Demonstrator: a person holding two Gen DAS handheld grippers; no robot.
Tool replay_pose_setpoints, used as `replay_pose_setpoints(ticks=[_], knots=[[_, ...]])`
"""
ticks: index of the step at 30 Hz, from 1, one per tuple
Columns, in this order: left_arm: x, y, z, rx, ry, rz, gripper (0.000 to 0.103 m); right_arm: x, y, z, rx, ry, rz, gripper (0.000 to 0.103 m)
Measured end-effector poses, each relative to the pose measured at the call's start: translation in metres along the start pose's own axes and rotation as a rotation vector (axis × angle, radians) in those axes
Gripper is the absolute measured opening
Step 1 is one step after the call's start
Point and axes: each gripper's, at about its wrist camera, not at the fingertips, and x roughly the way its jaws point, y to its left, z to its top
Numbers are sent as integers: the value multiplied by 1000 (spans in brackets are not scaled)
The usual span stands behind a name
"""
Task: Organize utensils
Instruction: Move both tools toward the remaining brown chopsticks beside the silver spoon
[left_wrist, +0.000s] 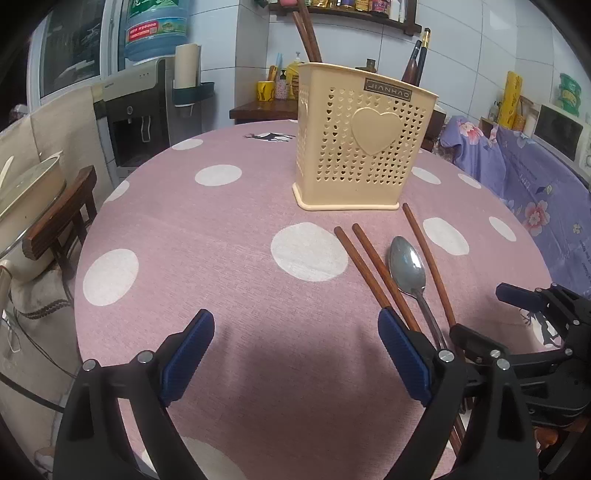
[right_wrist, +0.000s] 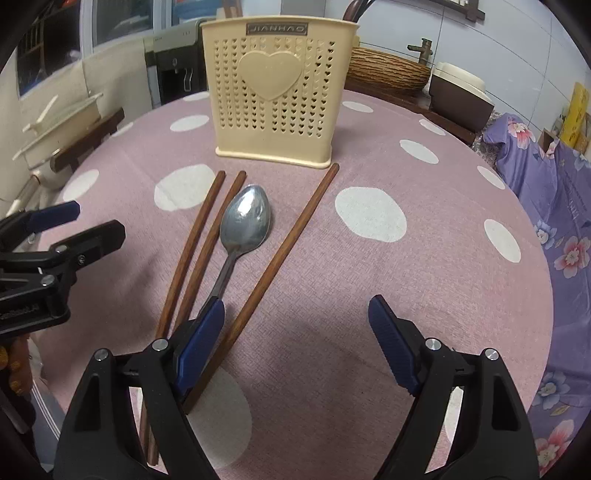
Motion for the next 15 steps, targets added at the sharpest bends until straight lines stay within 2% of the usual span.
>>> replay_pose_setpoints(ticks=[7,15], knots=[[6,-13,0,51,22,-12,91,-3,-15,-4,-3,27,-6,80],[14,-34,1,99,49,-28,90,-10,-51,-13,50,31,-88,80]])
